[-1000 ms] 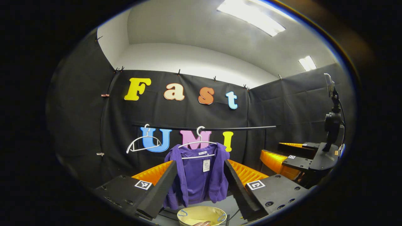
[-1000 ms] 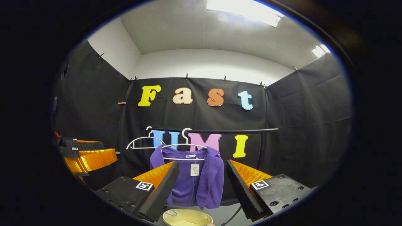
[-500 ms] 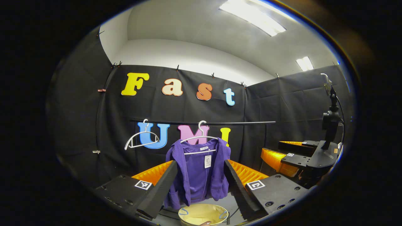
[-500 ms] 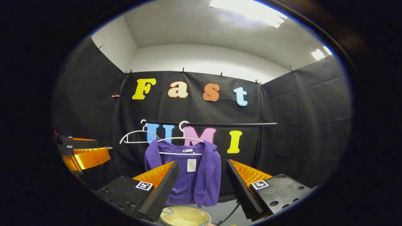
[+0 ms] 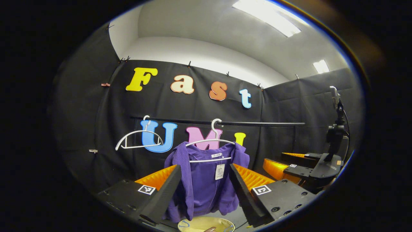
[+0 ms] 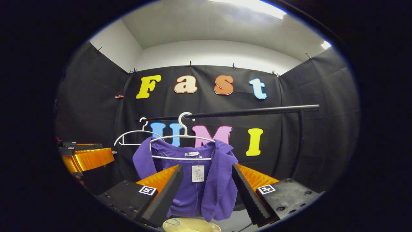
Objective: Grasp the clothes on the hanger with both hands and then place them into the laundry hamper below.
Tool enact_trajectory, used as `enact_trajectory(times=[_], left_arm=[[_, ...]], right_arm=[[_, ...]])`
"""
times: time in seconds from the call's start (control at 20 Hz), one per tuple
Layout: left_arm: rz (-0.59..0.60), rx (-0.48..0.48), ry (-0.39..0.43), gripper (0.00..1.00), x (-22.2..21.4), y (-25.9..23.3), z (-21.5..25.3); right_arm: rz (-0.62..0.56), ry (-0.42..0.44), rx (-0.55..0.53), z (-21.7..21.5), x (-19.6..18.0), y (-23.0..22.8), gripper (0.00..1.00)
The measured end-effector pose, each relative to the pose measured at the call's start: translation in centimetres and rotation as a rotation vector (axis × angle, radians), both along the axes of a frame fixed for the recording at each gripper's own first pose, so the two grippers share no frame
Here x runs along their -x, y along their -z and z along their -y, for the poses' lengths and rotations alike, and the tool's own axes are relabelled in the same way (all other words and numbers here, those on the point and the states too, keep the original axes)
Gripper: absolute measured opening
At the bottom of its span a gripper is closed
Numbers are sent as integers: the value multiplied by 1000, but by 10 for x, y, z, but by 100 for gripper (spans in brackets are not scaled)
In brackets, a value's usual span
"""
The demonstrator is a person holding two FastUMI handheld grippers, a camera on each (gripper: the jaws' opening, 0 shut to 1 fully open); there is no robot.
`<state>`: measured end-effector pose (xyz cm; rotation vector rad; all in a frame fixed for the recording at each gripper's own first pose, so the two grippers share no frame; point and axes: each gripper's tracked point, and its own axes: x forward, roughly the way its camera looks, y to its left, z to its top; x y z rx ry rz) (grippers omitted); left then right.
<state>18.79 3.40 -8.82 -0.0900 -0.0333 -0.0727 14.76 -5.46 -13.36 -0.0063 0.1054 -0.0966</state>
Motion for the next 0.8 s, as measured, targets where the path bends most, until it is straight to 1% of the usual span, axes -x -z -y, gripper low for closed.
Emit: enact_trajectory(times=[0.15,0.3,0.35,0.4,0.45,0.5,0.6,0.7,0.8], left_arm=[[6,9,-63,93,-47,25,-2],[-35,2,-121,93,-85,55,-7],[-58,-5,-138,93,-94,67,-9],[-82,-11,-154,93,-103,79,-11],[-107,-18,-176,93,-109,89,-16],[-123,-24,-202,93,-112,96,-21],[-122,-14,-265,93,-113,98,-34],[-106,6,-314,92,-111,95,-43],[-123,-4,-362,92,-111,100,-53]], right_arm=[[-24,-18,0,26,-43,38,97],[-56,-1,-29,54,-76,77,97],[-71,1,-47,60,-84,89,95],[-90,1,-65,64,-92,102,98],[-111,-7,-83,66,-99,114,95],[-132,-30,-106,63,-105,125,98],[-166,-77,-147,55,-115,140,96],[-161,-106,-151,52,-125,144,96],[-158,-135,-149,46,-133,147,96]])
